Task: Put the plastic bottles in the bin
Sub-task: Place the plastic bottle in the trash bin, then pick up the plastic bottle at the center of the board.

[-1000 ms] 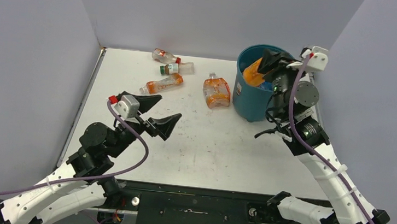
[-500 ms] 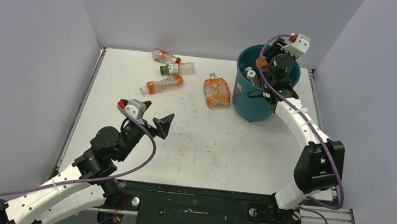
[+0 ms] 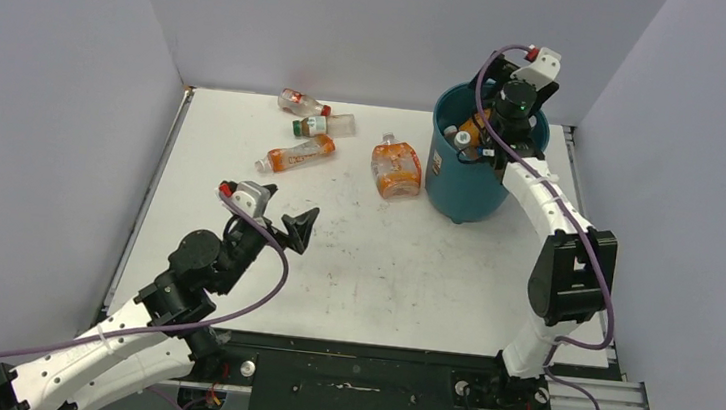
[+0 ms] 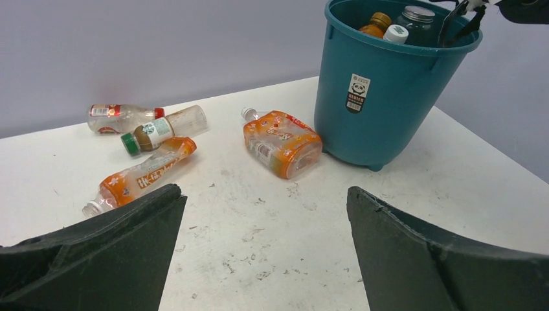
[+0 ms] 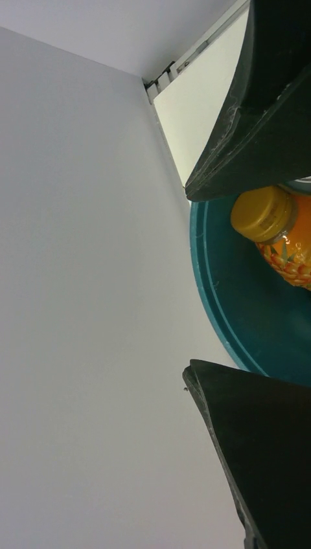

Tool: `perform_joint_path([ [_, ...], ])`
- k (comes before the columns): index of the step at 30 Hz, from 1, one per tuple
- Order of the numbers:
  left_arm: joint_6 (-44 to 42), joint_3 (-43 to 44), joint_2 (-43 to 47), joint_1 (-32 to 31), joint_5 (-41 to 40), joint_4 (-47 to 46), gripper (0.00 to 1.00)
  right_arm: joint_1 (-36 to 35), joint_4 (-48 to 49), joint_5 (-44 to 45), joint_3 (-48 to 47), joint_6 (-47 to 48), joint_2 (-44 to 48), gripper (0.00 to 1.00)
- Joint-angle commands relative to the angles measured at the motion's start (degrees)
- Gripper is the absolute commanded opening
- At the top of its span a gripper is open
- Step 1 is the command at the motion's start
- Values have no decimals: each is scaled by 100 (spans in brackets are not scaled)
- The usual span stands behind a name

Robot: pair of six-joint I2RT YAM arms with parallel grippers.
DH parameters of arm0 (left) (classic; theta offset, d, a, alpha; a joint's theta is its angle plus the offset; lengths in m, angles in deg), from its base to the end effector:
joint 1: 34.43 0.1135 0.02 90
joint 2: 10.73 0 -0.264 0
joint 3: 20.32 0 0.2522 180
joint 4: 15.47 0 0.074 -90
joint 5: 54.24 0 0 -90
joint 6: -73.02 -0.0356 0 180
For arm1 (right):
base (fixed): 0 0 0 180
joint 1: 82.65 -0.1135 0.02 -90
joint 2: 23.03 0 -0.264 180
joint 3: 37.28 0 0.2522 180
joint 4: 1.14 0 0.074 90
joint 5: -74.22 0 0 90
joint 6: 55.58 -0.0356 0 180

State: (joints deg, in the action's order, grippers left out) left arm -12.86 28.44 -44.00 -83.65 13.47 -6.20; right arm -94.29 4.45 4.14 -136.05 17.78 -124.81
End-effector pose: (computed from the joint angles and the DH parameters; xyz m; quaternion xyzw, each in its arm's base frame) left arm 0.1073 -0.1037 0.3373 0.1183 0.6602 -0.2125 0.7106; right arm 0.4267 0.0755 0.3635 0.1546 0.6745 0.0580 0.7196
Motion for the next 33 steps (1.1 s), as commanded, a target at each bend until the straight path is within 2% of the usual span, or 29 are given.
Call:
perform_joint_path([
  [1, -6, 41, -31, 47, 8, -124, 96, 21, -191, -357, -477, -347, 330, 100],
  [4, 47, 42, -52, 68, 29, -116, 96, 2, -280, -534, -489, -543, 706, 95],
  [9, 186, 95, -193, 99, 6, -18, 96, -205, -641, -1164, -186, -947, 1687, 93],
  [12, 325, 225, -407, 128, -105, 185, 96, -511, -805, -1919, 359, -1019, 2473, 93],
  [16, 603, 612, -863, 235, -339, 793, 96, -1141, -899, -3043, 1452, -670, 3603, 94],
  [20, 1296, 1112, -1511, 806, -152, 1389, 96, -1455, -1414, -3519, 2589, -697, 4451, 94],
  [22, 2213, 1263, -1874, 1471, 431, 1512, 96, -1545, -1462, -3587, 3202, -784, 4845, 94],
  [25, 3804, 1181, -2484, 2578, 1442, 1076, 96, -1632, -1495, -3630, 3960, -909, 5231, 95],
  [27, 4845, 978, -2929, 3049, 1667, 423, 96, -1674, -1358, -3684, 4393, -1094, 5420, 95],
  [30, 5926, 404, -3565, 3293, 1413, -1125, 96, -1786, -968, -3756, 5009, -1500, 5638, 96],
  [31, 6082, 272, -3795, 3295, 1260, -1763, 96, -1864, -862, -3759, 5167, -1594, 5693, 96],
  [33, 6310, 308, -4320, 3292, 899, -2472, 96, -2088, -756, -3709, 5407, -1655, 5773, 96],
])
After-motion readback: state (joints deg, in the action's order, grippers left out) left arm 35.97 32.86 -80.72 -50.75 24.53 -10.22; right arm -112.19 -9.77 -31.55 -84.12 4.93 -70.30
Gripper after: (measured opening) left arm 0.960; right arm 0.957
